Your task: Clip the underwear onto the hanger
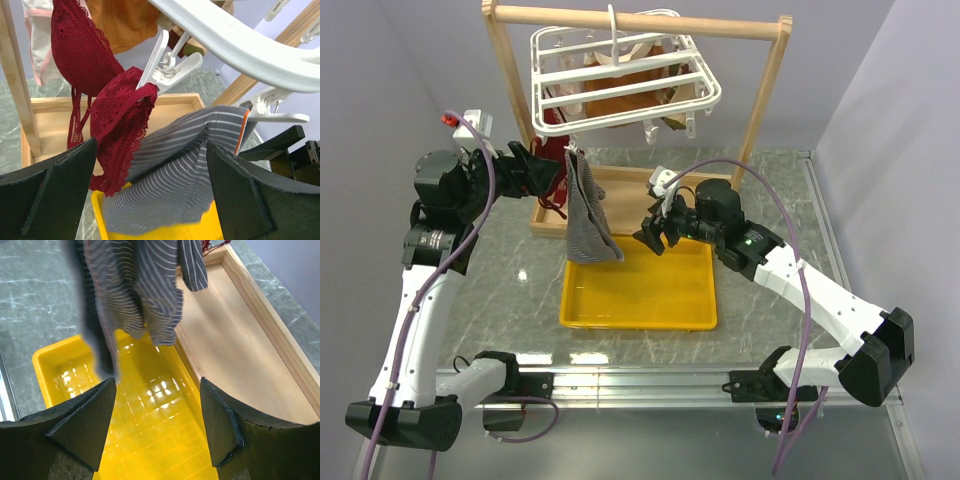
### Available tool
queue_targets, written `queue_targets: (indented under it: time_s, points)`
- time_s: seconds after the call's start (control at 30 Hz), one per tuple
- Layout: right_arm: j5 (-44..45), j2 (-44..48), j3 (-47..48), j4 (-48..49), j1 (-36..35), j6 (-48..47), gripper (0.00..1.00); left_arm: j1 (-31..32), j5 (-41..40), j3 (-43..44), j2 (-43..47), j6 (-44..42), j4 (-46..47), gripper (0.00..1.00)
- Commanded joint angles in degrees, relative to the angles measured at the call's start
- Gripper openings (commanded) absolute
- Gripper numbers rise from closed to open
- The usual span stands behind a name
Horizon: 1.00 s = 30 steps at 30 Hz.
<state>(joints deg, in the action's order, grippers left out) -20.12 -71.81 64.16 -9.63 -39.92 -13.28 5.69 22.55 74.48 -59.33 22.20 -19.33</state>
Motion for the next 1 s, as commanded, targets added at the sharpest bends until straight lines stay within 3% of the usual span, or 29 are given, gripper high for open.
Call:
queue_targets:
  time_s: [0.0, 0.5, 0.97]
  points:
    - [-1.7, 0.4, 0.3, 3.7, 0.4, 1.0, 0.75, -0.3, 1.6, 0.7, 1.1, 0.8, 0.4, 0.95]
    - [-2.5, -1.1, 0.9, 5.1, 0.6, 0.4, 0.73, -0.7, 3.9, 1.5, 0.4, 1.9, 0.8, 0.94]
    - [-3.1, 3.7, -0.3, 3.8, 3.9, 3.4, 0.72, -0.8, 6.4, 3.2, 2.2, 1.3, -1.1, 0.95]
